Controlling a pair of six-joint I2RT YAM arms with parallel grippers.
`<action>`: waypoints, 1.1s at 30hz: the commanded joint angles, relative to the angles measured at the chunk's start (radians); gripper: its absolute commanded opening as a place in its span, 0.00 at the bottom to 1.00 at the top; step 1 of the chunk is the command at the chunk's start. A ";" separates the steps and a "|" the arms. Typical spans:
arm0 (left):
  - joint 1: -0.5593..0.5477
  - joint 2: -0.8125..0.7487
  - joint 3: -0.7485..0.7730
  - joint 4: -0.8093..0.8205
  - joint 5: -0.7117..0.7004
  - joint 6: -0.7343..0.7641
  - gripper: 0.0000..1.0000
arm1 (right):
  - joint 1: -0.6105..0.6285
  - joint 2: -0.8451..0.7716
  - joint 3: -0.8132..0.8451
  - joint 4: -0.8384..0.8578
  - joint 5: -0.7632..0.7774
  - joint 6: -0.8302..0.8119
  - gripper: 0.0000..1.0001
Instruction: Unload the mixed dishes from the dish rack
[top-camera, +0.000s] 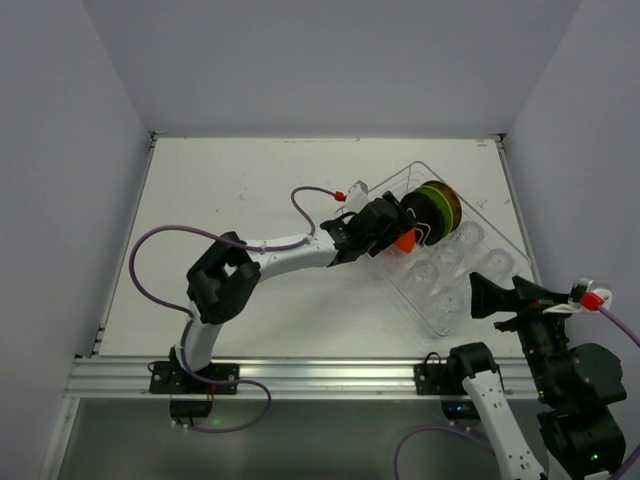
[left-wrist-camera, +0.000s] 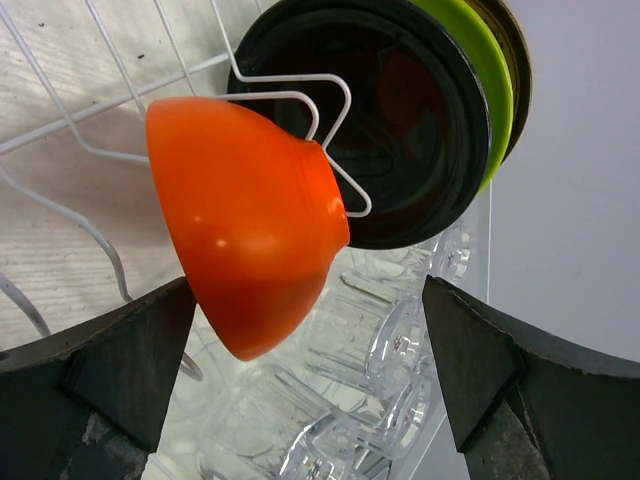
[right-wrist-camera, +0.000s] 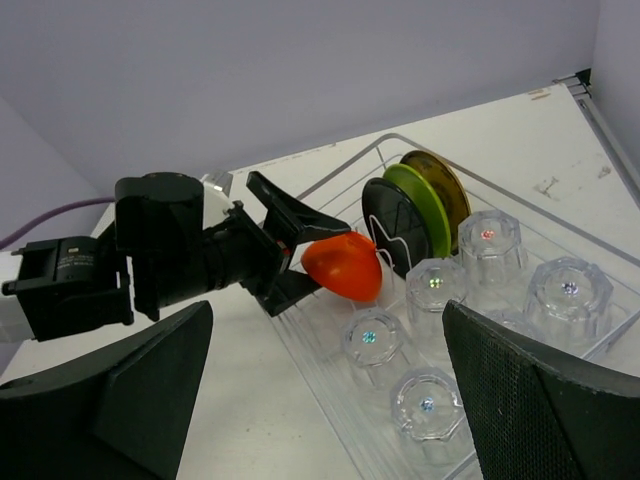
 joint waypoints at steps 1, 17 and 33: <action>0.016 -0.035 -0.051 0.108 -0.021 -0.004 1.00 | 0.003 0.040 0.017 0.015 -0.051 -0.021 0.99; 0.035 -0.044 -0.208 0.465 0.043 -0.028 0.97 | 0.001 0.050 -0.040 0.055 -0.120 -0.012 0.99; 0.036 -0.053 -0.320 0.703 0.052 -0.039 0.81 | 0.001 0.052 -0.080 0.100 -0.163 -0.002 0.99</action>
